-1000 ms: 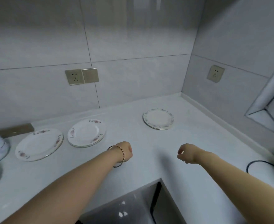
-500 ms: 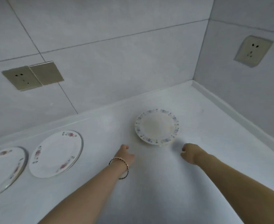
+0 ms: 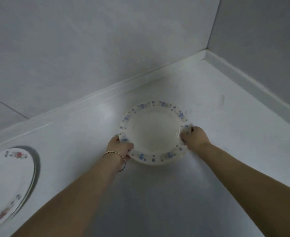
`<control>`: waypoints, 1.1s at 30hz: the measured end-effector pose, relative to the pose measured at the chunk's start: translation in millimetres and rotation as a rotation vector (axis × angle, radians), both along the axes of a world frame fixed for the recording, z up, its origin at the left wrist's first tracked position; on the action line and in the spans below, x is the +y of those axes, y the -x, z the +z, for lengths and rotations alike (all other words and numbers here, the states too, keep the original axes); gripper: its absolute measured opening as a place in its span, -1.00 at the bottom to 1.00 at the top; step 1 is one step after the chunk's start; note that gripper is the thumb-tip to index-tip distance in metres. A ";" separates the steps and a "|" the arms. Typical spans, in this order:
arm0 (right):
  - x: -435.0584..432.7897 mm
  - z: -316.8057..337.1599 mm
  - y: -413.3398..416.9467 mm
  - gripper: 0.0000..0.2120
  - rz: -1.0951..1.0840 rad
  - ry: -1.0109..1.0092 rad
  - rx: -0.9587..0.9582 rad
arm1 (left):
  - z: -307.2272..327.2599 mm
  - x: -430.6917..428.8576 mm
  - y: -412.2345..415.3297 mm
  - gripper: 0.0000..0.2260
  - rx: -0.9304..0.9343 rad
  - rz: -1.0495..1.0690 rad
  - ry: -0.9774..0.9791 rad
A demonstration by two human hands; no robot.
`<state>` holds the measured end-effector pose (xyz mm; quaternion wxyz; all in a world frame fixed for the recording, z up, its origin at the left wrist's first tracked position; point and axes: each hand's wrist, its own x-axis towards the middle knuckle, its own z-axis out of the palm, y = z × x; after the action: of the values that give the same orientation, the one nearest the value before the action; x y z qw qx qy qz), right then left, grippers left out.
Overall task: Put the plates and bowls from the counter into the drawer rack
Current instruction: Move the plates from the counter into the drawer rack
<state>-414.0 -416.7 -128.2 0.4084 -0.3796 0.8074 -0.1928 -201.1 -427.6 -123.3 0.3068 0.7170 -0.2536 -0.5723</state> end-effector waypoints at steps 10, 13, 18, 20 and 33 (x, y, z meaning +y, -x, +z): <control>43.7 20.4 -15.9 -0.74 -0.098 0.074 -0.063 | 19.1 38.8 -23.8 -0.68 -0.002 -0.104 -0.021; 70.0 43.3 -28.6 -0.76 -0.044 0.074 -0.063 | 39.4 76.5 -48.3 -0.64 0.052 -0.171 -0.088; 136.9 89.5 -74.5 -0.78 0.067 0.077 -0.060 | 74.5 157.0 -102.3 -0.71 0.093 -0.196 -0.136; 172.0 106.0 -98.1 -0.76 0.082 0.084 -0.072 | 85.8 193.2 -128.2 -0.73 0.098 -0.186 -0.121; 400.4 156.8 -248.4 -0.77 0.291 0.065 -0.121 | 138.2 463.1 -282.3 -0.82 -0.020 -0.054 0.000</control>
<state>-165.6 -16.3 28.6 0.4674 -0.4933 0.7112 -0.1799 81.2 35.5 14.9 0.2885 0.7157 -0.2761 -0.5731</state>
